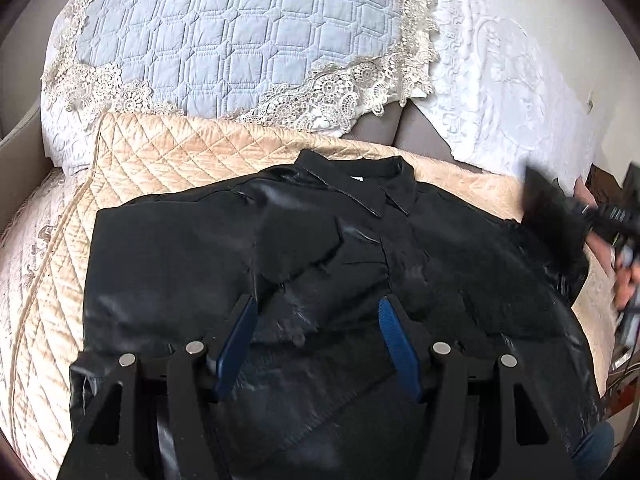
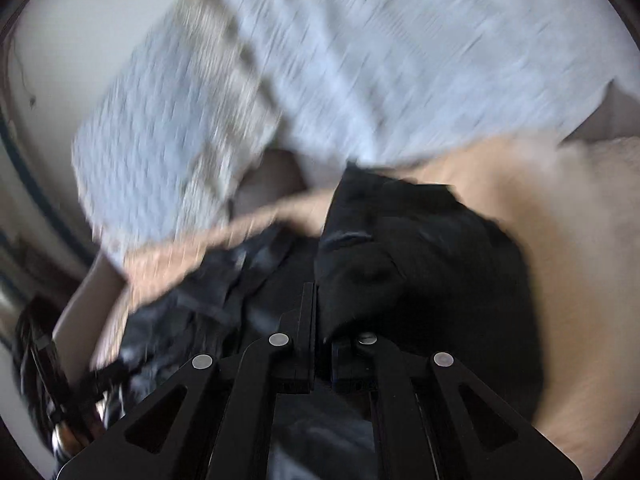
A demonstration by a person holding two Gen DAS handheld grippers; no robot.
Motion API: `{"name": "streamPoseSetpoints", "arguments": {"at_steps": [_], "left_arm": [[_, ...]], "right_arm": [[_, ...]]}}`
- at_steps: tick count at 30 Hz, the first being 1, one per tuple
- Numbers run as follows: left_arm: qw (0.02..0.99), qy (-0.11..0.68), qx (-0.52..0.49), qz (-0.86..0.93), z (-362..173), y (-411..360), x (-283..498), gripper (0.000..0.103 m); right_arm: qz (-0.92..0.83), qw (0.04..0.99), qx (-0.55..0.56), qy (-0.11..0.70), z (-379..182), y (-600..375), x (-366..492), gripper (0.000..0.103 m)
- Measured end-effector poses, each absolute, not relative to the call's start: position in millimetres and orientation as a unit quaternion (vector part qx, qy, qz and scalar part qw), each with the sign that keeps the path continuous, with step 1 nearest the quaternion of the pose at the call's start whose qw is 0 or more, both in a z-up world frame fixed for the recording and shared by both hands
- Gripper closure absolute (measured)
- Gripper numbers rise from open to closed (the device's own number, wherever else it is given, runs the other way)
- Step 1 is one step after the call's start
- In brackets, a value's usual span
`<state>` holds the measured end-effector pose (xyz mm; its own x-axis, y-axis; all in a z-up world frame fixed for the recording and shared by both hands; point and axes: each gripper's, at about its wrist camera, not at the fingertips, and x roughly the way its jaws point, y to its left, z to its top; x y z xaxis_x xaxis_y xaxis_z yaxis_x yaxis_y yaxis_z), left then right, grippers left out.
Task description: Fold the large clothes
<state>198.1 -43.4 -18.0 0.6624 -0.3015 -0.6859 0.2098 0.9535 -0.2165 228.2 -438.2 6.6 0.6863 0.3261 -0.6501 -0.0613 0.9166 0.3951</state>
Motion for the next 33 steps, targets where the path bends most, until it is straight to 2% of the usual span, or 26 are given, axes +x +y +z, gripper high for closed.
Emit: {"name": "streamPoseSetpoints", "arguments": {"at_steps": [4,6,8,13,20,21,22,23,29,33], "left_arm": [[0.903,0.400,-0.078,-0.139,-29.9,-35.0,209.0,0.038],[0.901,0.404,-0.085,-0.138,-33.0,-29.9,210.2,0.038],[0.901,0.402,-0.087,-0.136,-32.7,-26.1,210.6,0.038],[0.903,0.398,-0.100,-0.129,-29.7,-16.4,215.7,0.038],[0.903,0.396,-0.107,-0.124,-30.4,-7.9,216.8,0.038],[0.903,0.399,-0.105,-0.120,-31.8,-7.6,217.4,0.038],[0.903,0.401,-0.104,-0.117,-32.8,-7.1,218.4,0.038],[0.902,0.402,-0.106,-0.114,-34.1,-5.4,219.1,0.038],[0.898,0.413,-0.120,-0.096,-43.1,6.7,227.9,0.038],[0.897,0.418,-0.119,-0.081,-47.9,14.9,229.2,0.038]], "right_arm": [[0.129,0.852,0.163,0.480,-66.3,-396.0,243.6,0.082],[0.134,0.847,0.180,0.483,-75.4,-393.2,237.7,0.054],[0.142,0.853,0.201,0.461,-70.7,-399.0,228.7,0.045],[0.063,0.868,0.229,0.436,-60.6,-426.6,226.6,0.045],[0.024,0.855,0.252,0.453,-90.0,-433.8,257.6,0.047],[0.026,0.854,0.258,0.451,-88.2,-429.7,263.0,0.069],[0.036,0.852,0.267,0.448,-84.0,-424.6,265.1,0.079],[0.055,0.854,0.273,0.440,-75.4,-416.5,266.3,0.082],[0.236,0.841,0.217,0.435,-35.9,-317.3,275.2,0.081],[0.242,0.866,0.188,0.396,-20.0,-311.6,256.9,0.064]]}}
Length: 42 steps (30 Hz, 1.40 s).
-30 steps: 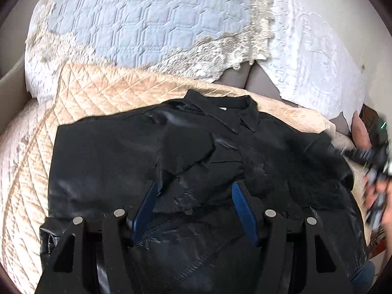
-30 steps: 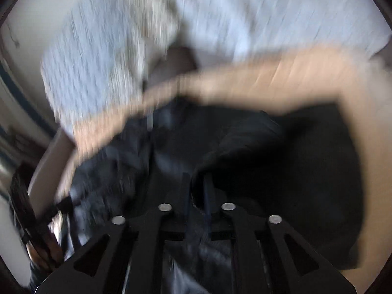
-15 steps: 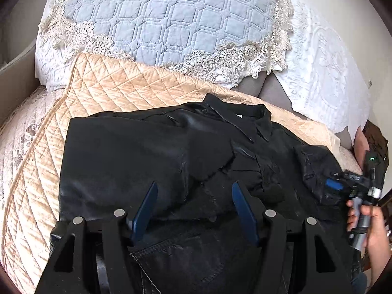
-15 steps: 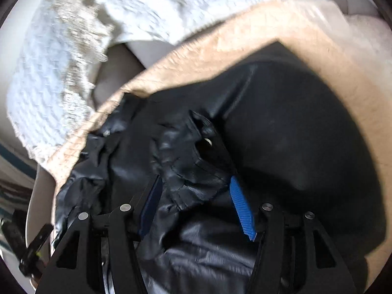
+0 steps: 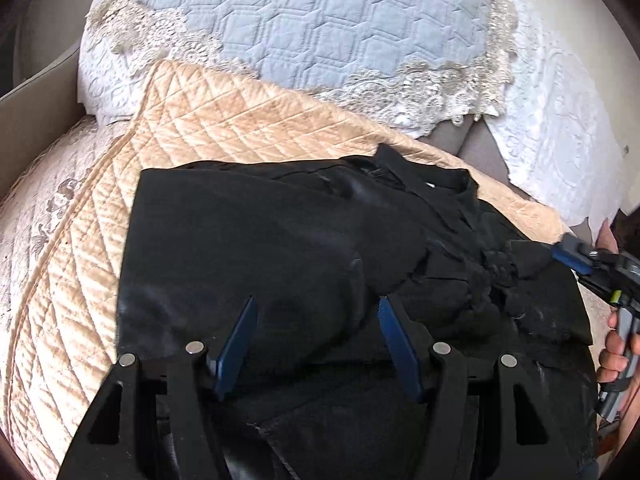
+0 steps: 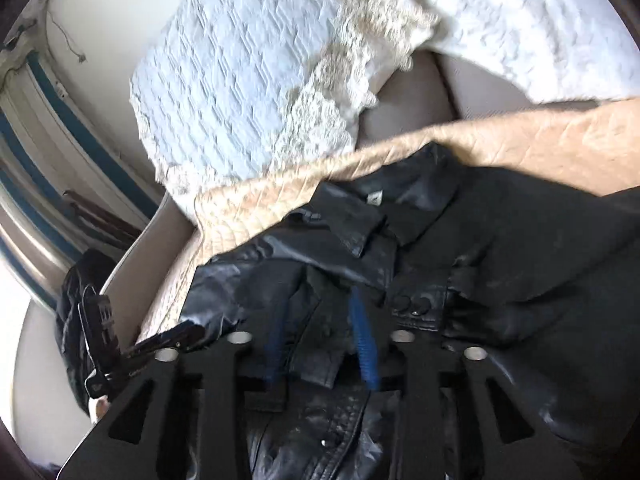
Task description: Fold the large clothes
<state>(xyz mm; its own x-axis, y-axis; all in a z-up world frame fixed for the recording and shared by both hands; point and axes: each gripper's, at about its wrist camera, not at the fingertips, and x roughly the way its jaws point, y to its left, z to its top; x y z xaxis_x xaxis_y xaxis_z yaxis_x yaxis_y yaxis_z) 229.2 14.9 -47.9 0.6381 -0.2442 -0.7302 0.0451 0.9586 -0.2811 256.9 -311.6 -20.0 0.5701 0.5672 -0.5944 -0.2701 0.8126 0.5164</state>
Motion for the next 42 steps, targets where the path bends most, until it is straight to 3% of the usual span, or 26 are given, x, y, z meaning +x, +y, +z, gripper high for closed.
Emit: {"name": "streamPoseSetpoints", "arguments": {"at_steps": [8,11,16,24,31,36,42], "left_arm": [[0.892,0.427,-0.129,-0.075,-53.3,25.3,234.9,0.038],[0.886,0.441,-0.124,-0.072,-62.3,23.8,240.6,0.038],[0.888,0.444,-0.098,-0.070,-65.9,13.4,244.3,0.035],[0.901,0.420,-0.085,-0.062,-52.5,14.2,236.1,0.034],[0.892,0.445,-0.055,-0.051,-70.1,2.5,239.7,0.034],[0.902,0.426,-0.047,-0.052,-61.3,0.0,234.7,0.034],[0.899,0.433,-0.058,-0.019,-69.2,17.9,246.0,0.034]], "right_arm": [[0.098,0.858,0.183,0.471,-92.8,-348.8,285.4,0.064],[0.124,0.844,0.177,0.491,-116.1,-329.4,291.6,0.065],[0.156,0.850,0.135,0.485,-102.2,-313.4,286.3,0.063],[0.130,0.896,0.128,0.405,-45.7,-391.1,227.4,0.063],[0.027,0.879,0.129,0.458,-101.1,-450.0,210.2,0.064],[0.084,0.889,0.111,0.436,-76.7,-441.1,222.9,0.062],[0.011,0.901,0.094,0.423,-72.6,-483.8,273.0,0.062]]}}
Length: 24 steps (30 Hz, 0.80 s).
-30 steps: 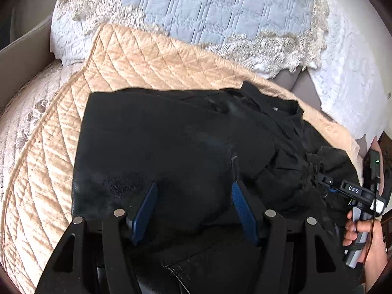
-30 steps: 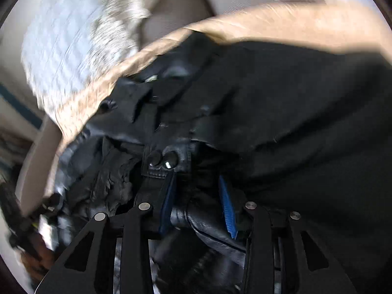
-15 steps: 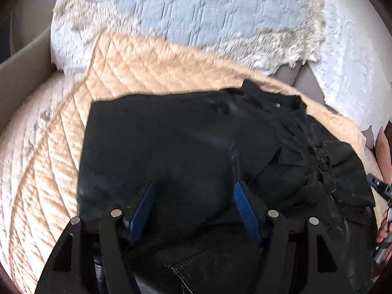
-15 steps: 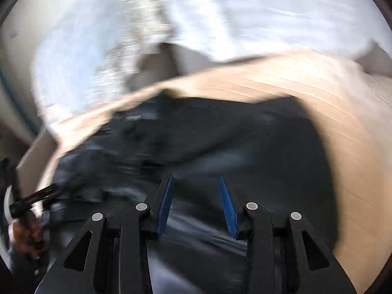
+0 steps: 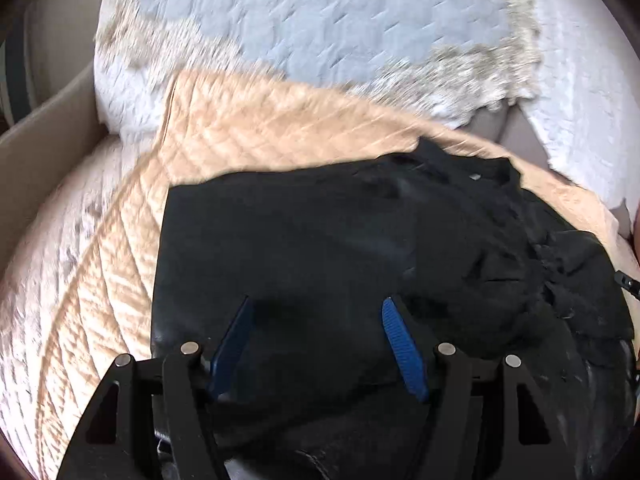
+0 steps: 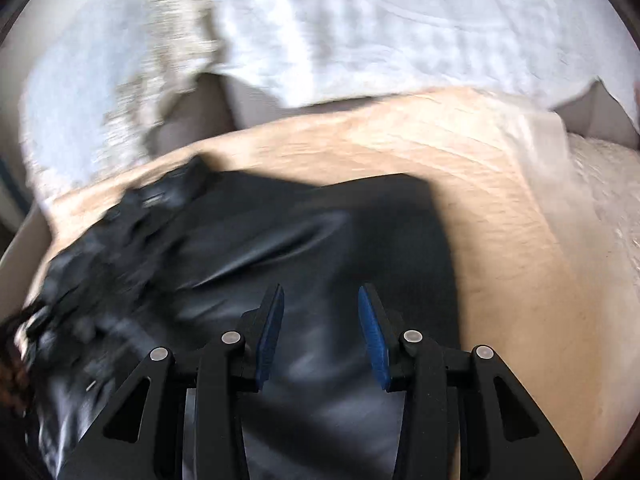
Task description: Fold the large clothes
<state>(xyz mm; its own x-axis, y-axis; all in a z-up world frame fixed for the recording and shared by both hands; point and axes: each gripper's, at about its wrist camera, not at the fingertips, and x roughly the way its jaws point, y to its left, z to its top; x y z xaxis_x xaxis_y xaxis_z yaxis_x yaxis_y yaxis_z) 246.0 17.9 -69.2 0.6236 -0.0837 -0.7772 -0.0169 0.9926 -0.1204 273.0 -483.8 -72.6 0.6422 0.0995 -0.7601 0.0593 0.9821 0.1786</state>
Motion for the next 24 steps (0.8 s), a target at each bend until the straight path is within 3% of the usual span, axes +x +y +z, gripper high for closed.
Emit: {"name": "streamPoseSetpoints", "arguments": {"at_steps": [3,11,18,24], "left_arm": [[0.895,0.444,-0.037,-0.017,-80.5,14.2,251.8,0.032],[0.913,0.404,-0.027,-0.043,-50.9,7.1,212.0,0.030],[0.900,0.431,-0.021,-0.056,-61.9,-3.8,169.1,0.030],[0.910,0.407,-0.002,-0.076,-38.6,-16.2,119.0,0.032]], "right_arm": [[-0.013,0.870,0.104,0.483,-107.1,-502.9,296.0,0.063],[0.018,0.896,0.088,0.434,-64.5,-478.9,222.8,0.063],[0.010,0.884,0.054,0.463,-97.5,-476.5,193.5,0.063],[0.026,0.897,0.073,0.436,-55.9,-464.6,159.5,0.063]]}}
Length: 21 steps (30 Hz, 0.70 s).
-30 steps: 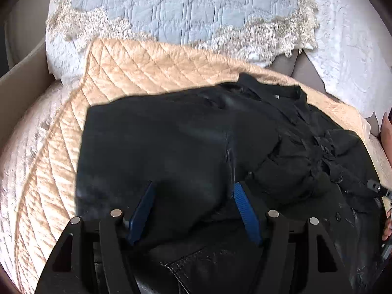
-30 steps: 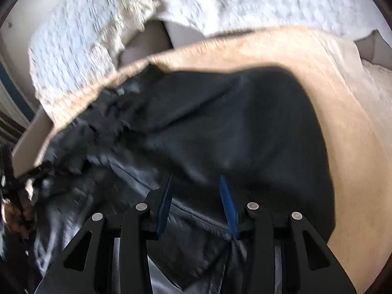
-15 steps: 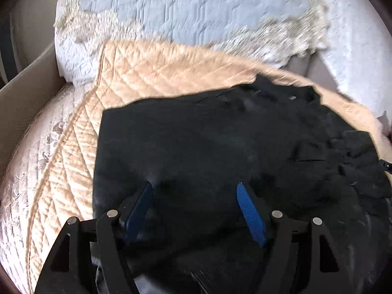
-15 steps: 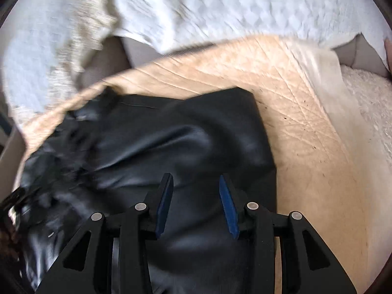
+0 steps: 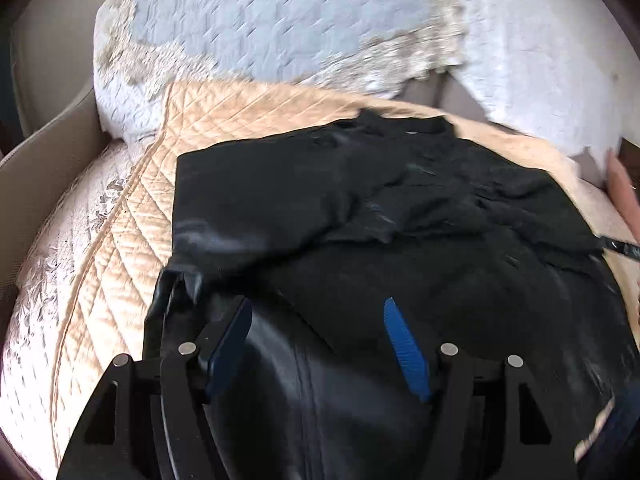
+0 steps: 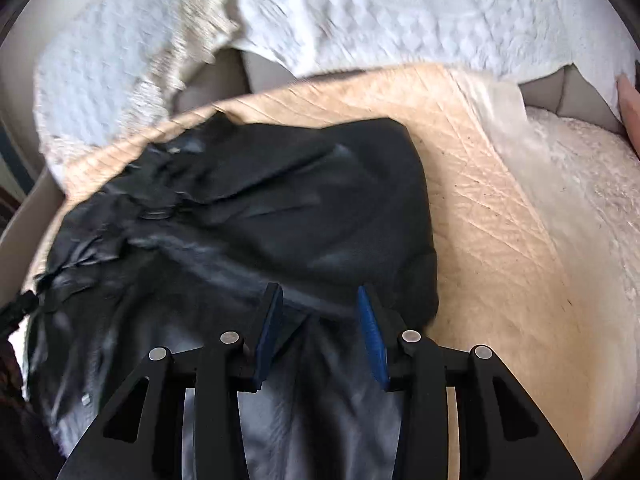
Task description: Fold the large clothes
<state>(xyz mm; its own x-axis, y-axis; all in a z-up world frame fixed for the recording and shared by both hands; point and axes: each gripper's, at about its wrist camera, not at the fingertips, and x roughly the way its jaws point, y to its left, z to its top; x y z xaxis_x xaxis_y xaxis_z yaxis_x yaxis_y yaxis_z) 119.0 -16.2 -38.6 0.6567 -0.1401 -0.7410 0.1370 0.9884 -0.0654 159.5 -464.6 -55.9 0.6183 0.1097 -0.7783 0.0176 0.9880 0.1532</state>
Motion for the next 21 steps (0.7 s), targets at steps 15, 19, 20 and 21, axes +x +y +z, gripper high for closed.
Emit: {"name": "streamPoseSetpoints", "arguments": {"at_steps": [15,19,20,21], "left_arm": [[0.906,0.421,-0.013,-0.050,-44.5,5.7,49.4,0.033],[0.913,0.408,-0.025,-0.022,-36.1,36.5,40.3,0.032],[0.909,0.415,-0.033,-0.014,-39.4,45.3,41.0,0.032],[0.905,0.424,-0.042,-0.007,-44.8,53.4,45.2,0.032]], "right_arm": [[0.017,0.885,0.106,0.453,-72.5,-456.9,62.9,0.062],[0.000,0.894,0.146,0.424,-62.4,-479.7,42.7,0.047],[-0.006,0.890,0.158,0.428,-65.9,-485.4,42.3,0.047],[-0.012,0.882,0.177,0.438,-72.2,-493.0,42.5,0.047]]}}
